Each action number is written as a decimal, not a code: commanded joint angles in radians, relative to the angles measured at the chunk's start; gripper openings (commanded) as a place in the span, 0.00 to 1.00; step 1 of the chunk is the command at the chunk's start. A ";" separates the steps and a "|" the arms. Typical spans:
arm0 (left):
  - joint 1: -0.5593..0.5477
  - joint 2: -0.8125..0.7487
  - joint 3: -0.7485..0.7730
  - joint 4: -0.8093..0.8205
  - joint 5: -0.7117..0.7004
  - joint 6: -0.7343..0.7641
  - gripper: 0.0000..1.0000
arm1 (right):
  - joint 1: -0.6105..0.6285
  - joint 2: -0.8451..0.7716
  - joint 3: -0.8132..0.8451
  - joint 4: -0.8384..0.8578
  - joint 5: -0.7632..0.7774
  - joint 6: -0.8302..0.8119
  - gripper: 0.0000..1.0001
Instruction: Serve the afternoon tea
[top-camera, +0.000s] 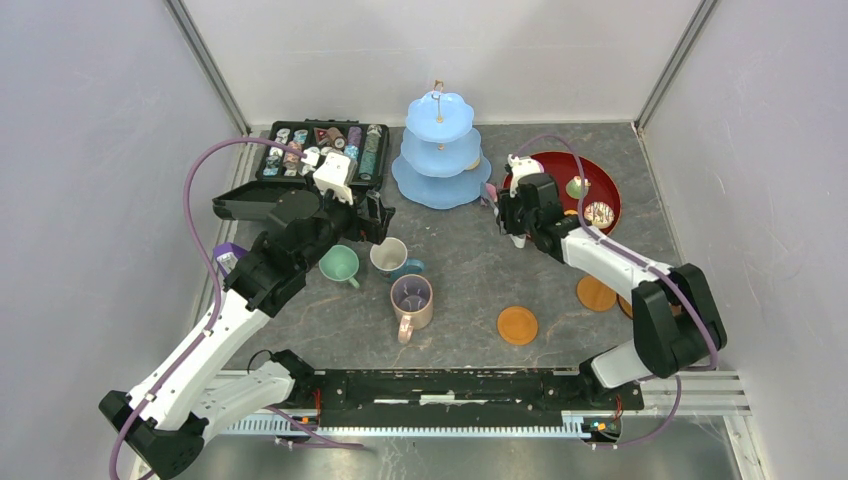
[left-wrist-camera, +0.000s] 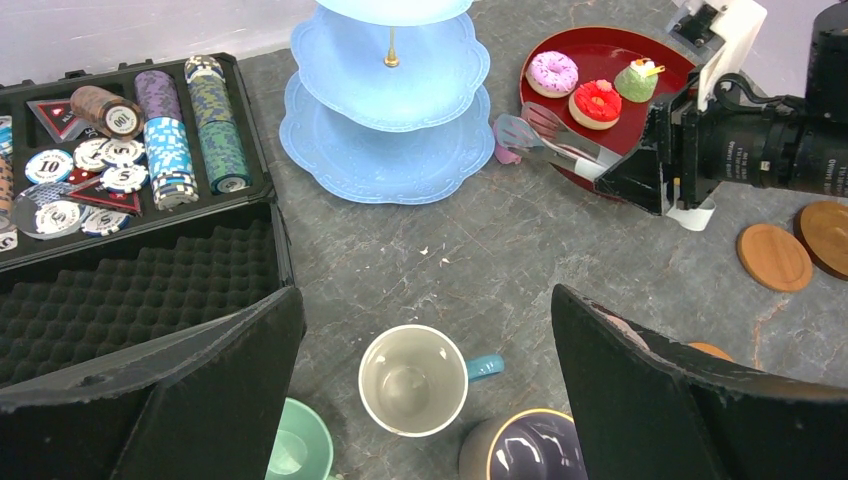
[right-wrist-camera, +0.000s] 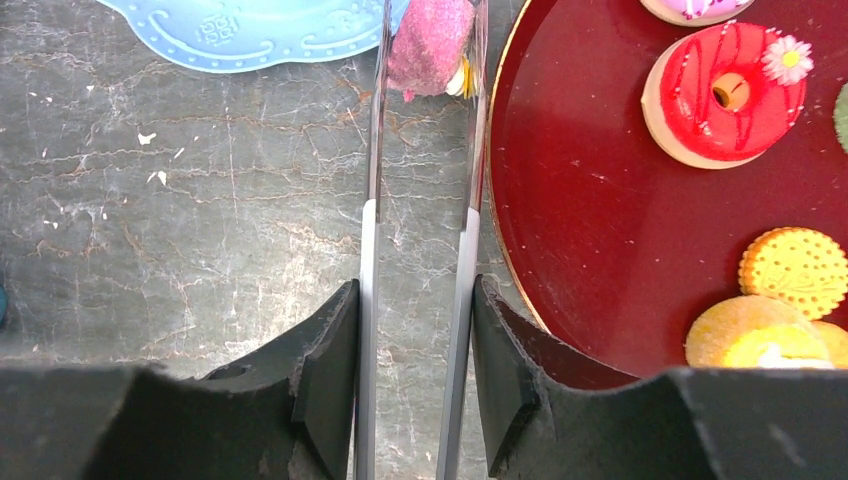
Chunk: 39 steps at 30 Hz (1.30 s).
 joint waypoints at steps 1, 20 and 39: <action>-0.004 -0.007 0.007 0.038 0.011 0.002 0.99 | 0.019 -0.078 0.064 -0.005 0.038 -0.058 0.00; -0.005 -0.004 0.007 0.037 0.007 0.004 0.99 | 0.112 0.070 0.285 -0.177 0.164 -0.156 0.03; -0.004 -0.002 0.005 0.038 0.012 -0.002 0.99 | 0.112 -0.164 0.009 -0.204 0.145 -0.179 0.54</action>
